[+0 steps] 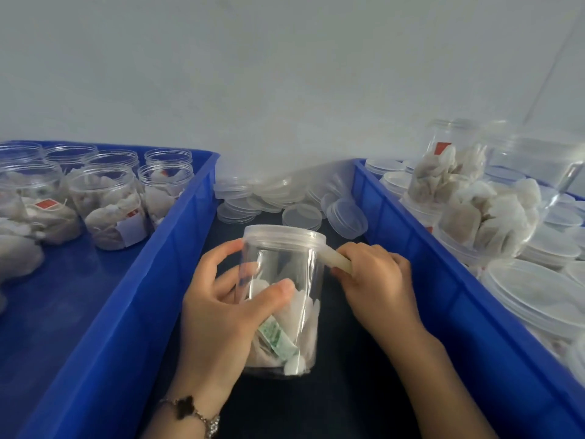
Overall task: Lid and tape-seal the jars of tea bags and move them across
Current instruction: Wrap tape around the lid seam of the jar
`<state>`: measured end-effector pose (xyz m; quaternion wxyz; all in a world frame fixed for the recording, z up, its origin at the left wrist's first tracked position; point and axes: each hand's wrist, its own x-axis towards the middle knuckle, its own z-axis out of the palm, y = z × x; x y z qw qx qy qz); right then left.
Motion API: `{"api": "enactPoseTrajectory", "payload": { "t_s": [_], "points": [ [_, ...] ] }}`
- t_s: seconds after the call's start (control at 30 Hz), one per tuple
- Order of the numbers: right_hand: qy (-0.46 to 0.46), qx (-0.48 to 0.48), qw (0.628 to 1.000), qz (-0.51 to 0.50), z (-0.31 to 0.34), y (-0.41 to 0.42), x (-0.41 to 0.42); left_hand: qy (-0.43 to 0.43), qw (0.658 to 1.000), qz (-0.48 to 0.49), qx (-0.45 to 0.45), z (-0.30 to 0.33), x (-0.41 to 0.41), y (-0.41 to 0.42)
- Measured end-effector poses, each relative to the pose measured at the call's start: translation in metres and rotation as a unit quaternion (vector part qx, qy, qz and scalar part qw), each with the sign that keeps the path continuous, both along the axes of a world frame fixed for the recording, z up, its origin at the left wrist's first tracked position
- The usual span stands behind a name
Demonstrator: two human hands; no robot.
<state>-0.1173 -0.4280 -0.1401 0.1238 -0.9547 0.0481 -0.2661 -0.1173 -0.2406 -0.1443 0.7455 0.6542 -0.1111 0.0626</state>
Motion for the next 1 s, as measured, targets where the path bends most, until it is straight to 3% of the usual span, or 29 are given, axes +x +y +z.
{"api": "enactPoseTrajectory", "payload": {
  "t_s": [0.3,0.43,0.6,0.7,0.9,1.0],
  "points": [
    [-0.166,0.018,0.986,0.006,0.001,0.006,-0.002,0.028,0.99,-0.13,-0.05,0.01,-0.005,0.0],
    [-0.062,0.044,0.997,-0.01,-0.004,0.005,-0.002,0.04,0.983,-0.17,-0.051,0.007,-0.002,0.002],
    [-0.038,0.079,0.995,-0.046,-0.007,0.007,-0.005,0.038,0.975,-0.22,-0.017,0.002,-0.004,-0.003],
    [-0.041,0.135,0.989,-0.049,-0.01,0.012,-0.011,0.033,0.976,-0.214,0.011,0.001,-0.005,-0.009],
    [-0.067,0.04,0.996,-0.035,0.0,0.038,-0.015,-0.028,0.993,-0.081,0.077,0.006,-0.008,-0.012],
    [-0.016,0.087,0.996,0.019,0.002,0.04,-0.013,-0.011,0.998,-0.025,0.065,0.006,-0.007,-0.01]
  ]
}}
